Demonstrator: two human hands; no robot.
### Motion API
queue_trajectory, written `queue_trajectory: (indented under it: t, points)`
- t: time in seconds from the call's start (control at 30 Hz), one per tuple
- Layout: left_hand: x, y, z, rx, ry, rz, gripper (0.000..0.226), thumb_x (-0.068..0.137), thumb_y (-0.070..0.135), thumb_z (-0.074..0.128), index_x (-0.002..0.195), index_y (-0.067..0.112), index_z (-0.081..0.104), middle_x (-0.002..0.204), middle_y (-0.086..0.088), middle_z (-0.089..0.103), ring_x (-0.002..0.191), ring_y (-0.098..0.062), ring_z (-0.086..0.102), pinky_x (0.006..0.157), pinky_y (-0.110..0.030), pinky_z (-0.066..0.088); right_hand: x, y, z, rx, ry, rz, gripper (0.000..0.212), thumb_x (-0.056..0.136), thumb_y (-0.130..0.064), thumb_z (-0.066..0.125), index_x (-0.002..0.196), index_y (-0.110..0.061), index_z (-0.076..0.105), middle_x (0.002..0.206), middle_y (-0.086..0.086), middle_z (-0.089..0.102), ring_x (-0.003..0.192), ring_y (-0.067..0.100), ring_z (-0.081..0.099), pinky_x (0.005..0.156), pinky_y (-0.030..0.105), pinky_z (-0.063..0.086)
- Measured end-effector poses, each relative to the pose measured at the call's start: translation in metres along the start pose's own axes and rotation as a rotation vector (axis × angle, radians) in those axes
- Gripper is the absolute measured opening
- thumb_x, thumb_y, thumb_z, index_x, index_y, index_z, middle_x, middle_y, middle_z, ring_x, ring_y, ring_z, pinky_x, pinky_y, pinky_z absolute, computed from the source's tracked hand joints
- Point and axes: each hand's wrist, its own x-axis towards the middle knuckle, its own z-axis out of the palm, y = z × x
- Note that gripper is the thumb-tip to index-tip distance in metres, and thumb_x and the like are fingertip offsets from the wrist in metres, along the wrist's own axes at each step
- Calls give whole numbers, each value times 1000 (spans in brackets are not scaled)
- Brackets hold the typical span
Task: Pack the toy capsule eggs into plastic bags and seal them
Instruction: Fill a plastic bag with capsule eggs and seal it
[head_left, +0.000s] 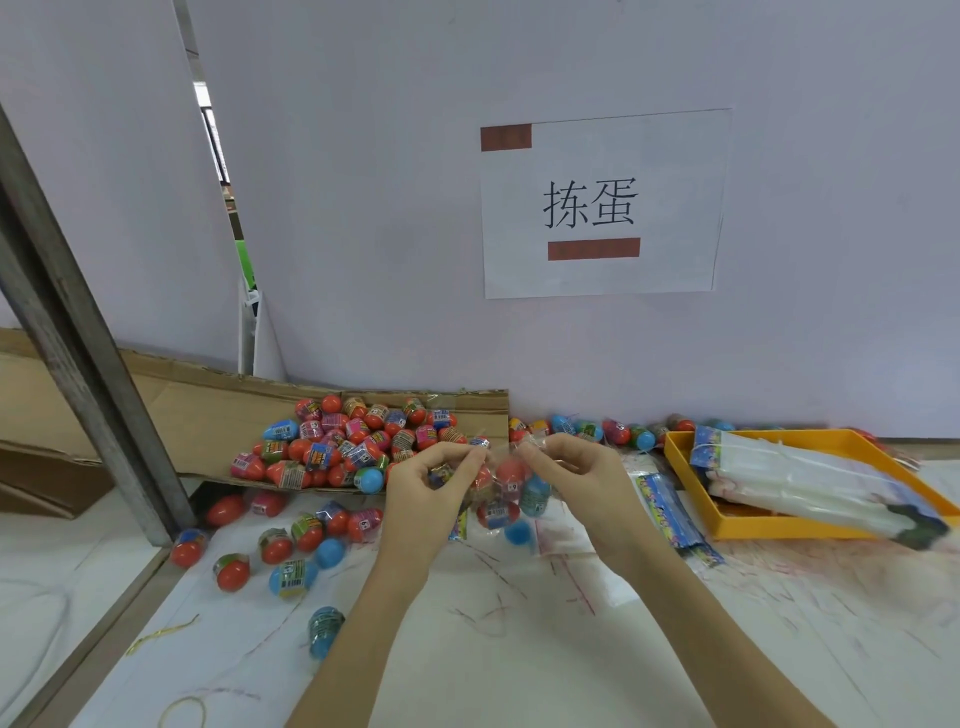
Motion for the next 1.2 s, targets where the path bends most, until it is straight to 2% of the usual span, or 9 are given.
queue_trajectory:
  t: [0.1, 0.3, 0.53, 0.7, 0.8, 0.9, 1.03, 1.13, 1.2]
  points:
    - [2, 2, -1, 55, 9, 10, 6, 93, 35, 73, 93, 38, 79, 93, 22, 76, 95, 6, 69, 75, -30, 65, 0, 1, 0, 81, 33, 37, 15, 96, -27, 71, 97, -14, 80, 97, 1, 78, 99, 15, 72, 78, 22, 59]
    - [1, 1, -4, 96, 8, 87, 16, 95, 29, 74, 92, 44, 74, 89, 26, 75, 94, 6, 69, 70, -21, 61, -1, 2, 4, 62, -14, 33, 19, 99, -30, 66, 103, -17, 79, 100, 3, 79, 103, 20, 73, 91, 34, 59]
    - [1, 5, -3, 9, -59, 102, 9, 97, 28, 72, 96, 32, 79, 89, 12, 79, 90, -7, 75, 73, -19, 59, -2, 2, 4, 232, 98, 22, 17, 96, -18, 69, 86, -16, 83, 88, 9, 78, 79, 12, 72, 76, 26, 60]
    - [-1, 8, -4, -204, -64, -198, 40, 80, 59, 73, 113, 39, 70, 100, 13, 80, 94, -4, 75, 76, -17, 58, -2, 5, 4, 384, 183, 35, 17, 99, -20, 66, 94, -17, 83, 99, 9, 78, 87, 16, 74, 77, 29, 59]
    - [-1, 7, -2, -335, -108, -295, 35, 90, 34, 77, 121, 18, 72, 105, -5, 81, 99, -22, 78, 85, -34, 63, 3, 6, -3, 502, 165, 127, 18, 100, -8, 62, 102, -11, 79, 106, 10, 77, 93, 20, 72, 78, 33, 59]
    - [-1, 7, -4, -358, -99, -254, 13, 96, 23, 74, 108, 19, 79, 98, -15, 80, 89, -28, 77, 83, -41, 64, 5, 6, -7, 331, 9, 146, 30, 93, 5, 51, 105, -6, 76, 110, 13, 76, 95, 23, 69, 76, 33, 58]
    - [-2, 9, -4, -281, -117, -195, 12, 92, 27, 77, 87, 36, 82, 83, 2, 78, 79, -11, 72, 70, -25, 61, -1, 7, -2, -78, -123, -77, 30, 107, -34, 55, 98, -19, 78, 87, 13, 73, 76, 16, 66, 74, 31, 60]
    - [-3, 7, -2, -233, -93, -160, 6, 86, 28, 83, 91, 24, 82, 91, -6, 79, 83, -17, 73, 73, -26, 61, -3, 9, 5, -173, -87, -220, 61, 100, -63, 49, 80, -11, 73, 71, 13, 66, 63, 21, 59, 67, 38, 53]
    - [-2, 6, -2, -223, -42, -175, 7, 84, 24, 86, 91, 24, 83, 90, -3, 80, 83, -12, 76, 70, -19, 59, -4, 12, 7, -230, -42, -243, 79, 95, -74, 44, 72, 0, 64, 69, 17, 61, 63, 18, 52, 64, 33, 45]
